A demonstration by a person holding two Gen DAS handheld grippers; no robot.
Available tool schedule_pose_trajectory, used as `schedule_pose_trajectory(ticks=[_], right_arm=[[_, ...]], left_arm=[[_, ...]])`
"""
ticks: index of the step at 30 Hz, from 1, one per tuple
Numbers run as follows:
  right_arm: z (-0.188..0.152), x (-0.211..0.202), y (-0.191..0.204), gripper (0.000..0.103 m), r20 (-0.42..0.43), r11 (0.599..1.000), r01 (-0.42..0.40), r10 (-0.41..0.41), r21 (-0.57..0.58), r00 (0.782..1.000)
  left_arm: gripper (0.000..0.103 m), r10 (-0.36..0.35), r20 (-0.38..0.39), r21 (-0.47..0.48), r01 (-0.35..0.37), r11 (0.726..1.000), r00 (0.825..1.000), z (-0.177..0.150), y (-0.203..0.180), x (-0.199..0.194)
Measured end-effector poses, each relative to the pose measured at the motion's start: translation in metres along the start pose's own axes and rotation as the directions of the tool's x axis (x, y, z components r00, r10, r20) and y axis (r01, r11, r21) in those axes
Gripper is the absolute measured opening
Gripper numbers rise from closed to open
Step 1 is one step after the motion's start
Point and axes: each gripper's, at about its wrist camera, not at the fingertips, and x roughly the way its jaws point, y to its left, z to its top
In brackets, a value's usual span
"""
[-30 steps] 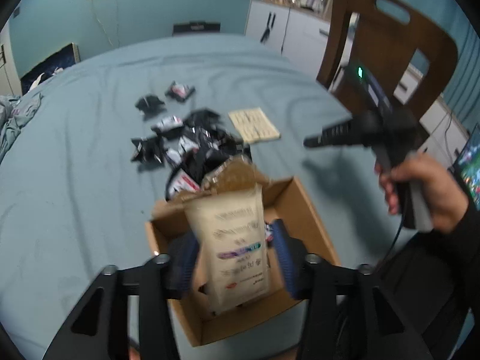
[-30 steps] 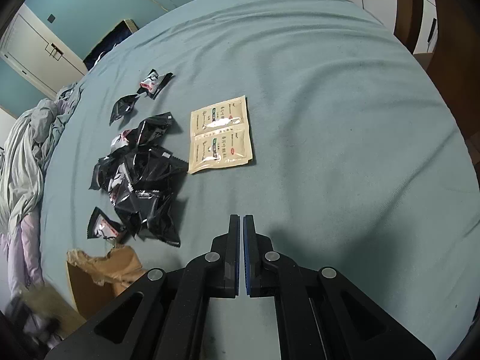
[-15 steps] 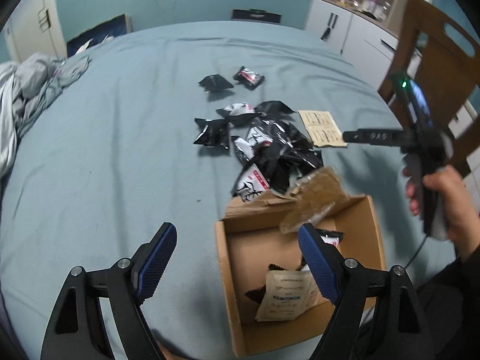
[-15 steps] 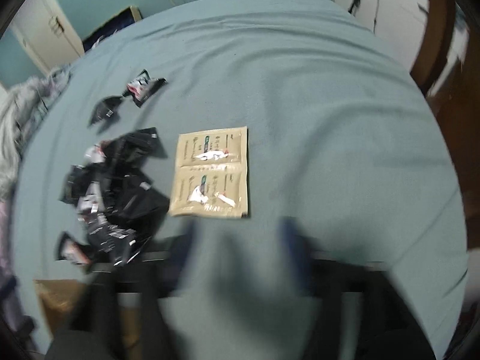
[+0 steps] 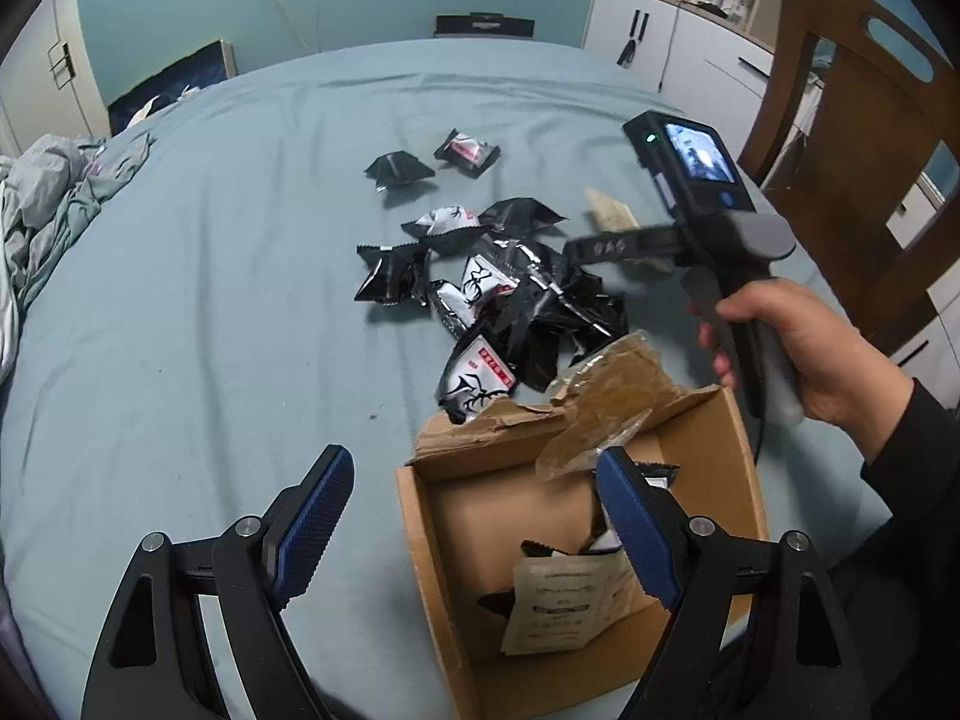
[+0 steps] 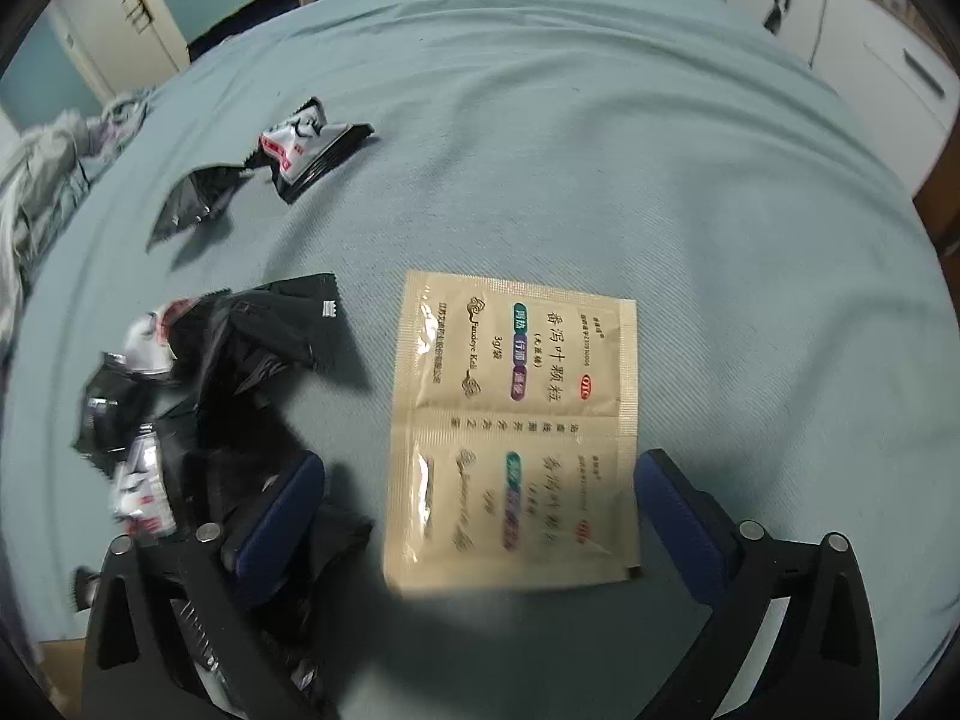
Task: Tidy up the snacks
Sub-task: 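Grasp the large beige sachet on the bedspread with the right gripper, then carry the beige sachet with the right gripper into the box and release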
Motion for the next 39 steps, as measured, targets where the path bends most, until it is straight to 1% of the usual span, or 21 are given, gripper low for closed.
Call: schedule_pose_trajectory(ticks=[1,2,3,6,8,10,12,13,14,16,17,21,23,24,27,29,34,35,37,39], right_arm=[[-0.001,0.004,0.006,0.103,0.011,0.999,0.033,-0.033,-0.028,0.999],[-0.003,0.005,0.010,0.103,0.042,0.997,0.054,-0.051,-0.054,0.998],[-0.004,0.006,0.010,0.103,0.067,0.997,0.050,-0.046,-0.065,0.997],[-0.008,0.011,0.004,0.103,0.091,0.996,0.001,0.006,-0.087,0.996],[-0.011,0.011,-0.002,0.103,0.072,0.993,-0.024,0.033,-0.112,0.997],[-0.011,0.011,-0.007,0.102,0.053,0.993,-0.041,0.047,-0.110,0.998],[-0.016,0.004,-0.015,0.092,0.055,0.994,-0.046,0.052,-0.096,0.997],[-0.018,0.000,-0.019,0.080,0.059,0.996,-0.050,0.055,-0.081,0.997],[-0.020,-0.005,-0.026,0.071,0.063,0.997,-0.055,0.058,-0.055,0.996],[-0.025,-0.014,-0.041,0.060,0.059,0.995,-0.096,0.096,-0.002,0.994],[-0.027,-0.017,-0.048,0.058,0.053,0.991,-0.131,0.129,0.031,0.990],[-0.042,-0.036,-0.061,0.054,0.068,0.978,-0.185,0.179,0.100,0.981],[-0.050,-0.052,-0.065,0.054,0.094,0.963,-0.233,0.221,0.139,0.971],[-0.046,-0.061,-0.065,0.053,0.106,0.957,-0.250,0.236,0.146,0.966],[-0.052,-0.096,-0.059,0.053,0.156,0.949,-0.285,0.264,0.133,0.952],[-0.059,-0.120,-0.060,0.053,0.201,0.941,-0.314,0.286,0.127,0.937],[-0.090,-0.182,-0.058,0.053,0.303,0.914,-0.397,0.356,0.085,0.884],[-0.097,-0.193,-0.057,0.053,0.317,0.909,-0.411,0.370,0.072,0.873],[-0.117,-0.216,-0.055,0.053,0.341,0.891,-0.451,0.412,0.042,0.845],[-0.137,-0.230,-0.054,0.053,0.349,0.874,-0.485,0.447,0.022,0.823]], left_arm=[[0.084,-0.001,-0.003,-0.011,0.001,1.000,1.000,0.001,0.002,0.002],[0.084,-0.001,-0.005,-0.017,0.000,1.000,1.000,0.002,0.003,0.003],[0.084,0.002,-0.008,-0.026,-0.002,1.000,1.000,0.002,0.005,0.005],[0.084,0.009,-0.009,-0.039,-0.010,0.999,1.000,0.003,0.007,0.008],[0.084,0.017,-0.003,-0.041,-0.017,0.999,1.000,0.003,0.008,0.010],[0.084,0.028,0.008,-0.039,-0.027,0.999,1.000,0.003,0.008,0.011],[0.084,0.041,0.024,-0.038,-0.040,0.998,0.999,0.003,0.009,0.009],[0.084,0.046,0.031,-0.039,-0.045,0.998,0.998,0.003,0.009,0.008],[0.084,0.050,0.039,-0.040,-0.049,0.998,0.998,0.003,0.010,0.007],[0.084,0.058,0.054,-0.044,-0.056,0.997,0.997,0.002,0.011,0.005],[0.084,0.065,0.064,-0.049,-0.062,0.997,0.996,0.002,0.012,0.004],[0.084,0.087,0.096,-0.071,-0.080,0.994,0.992,-0.003,0.018,-0.001],[0.084,0.091,0.105,-0.085,-0.082,0.993,0.990,-0.005,0.022,-0.003],[0.084,0.093,0.107,-0.090,-0.083,0.992,0.990,-0.006,0.024,-0.003],[0.084,0.098,0.114,-0.114,-0.085,0.990,0.989,-0.009,0.029,-0.007],[0.084,0.101,0.118,-0.124,-0.086,0.989,0.988,-0.011,0.031,-0.009],[0.084,0.110,0.131,-0.114,-0.095,0.989,0.985,-0.017,0.029,-0.016],[0.084,0.109,0.133,-0.109,-0.095,0.989,0.985,-0.017,0.027,-0.017],[0.084,0.110,0.136,-0.094,-0.098,0.991,0.985,-0.018,0.024,-0.018],[0.084,0.117,0.135,-0.075,-0.107,0.991,0.984,-0.020,0.020,-0.018]])
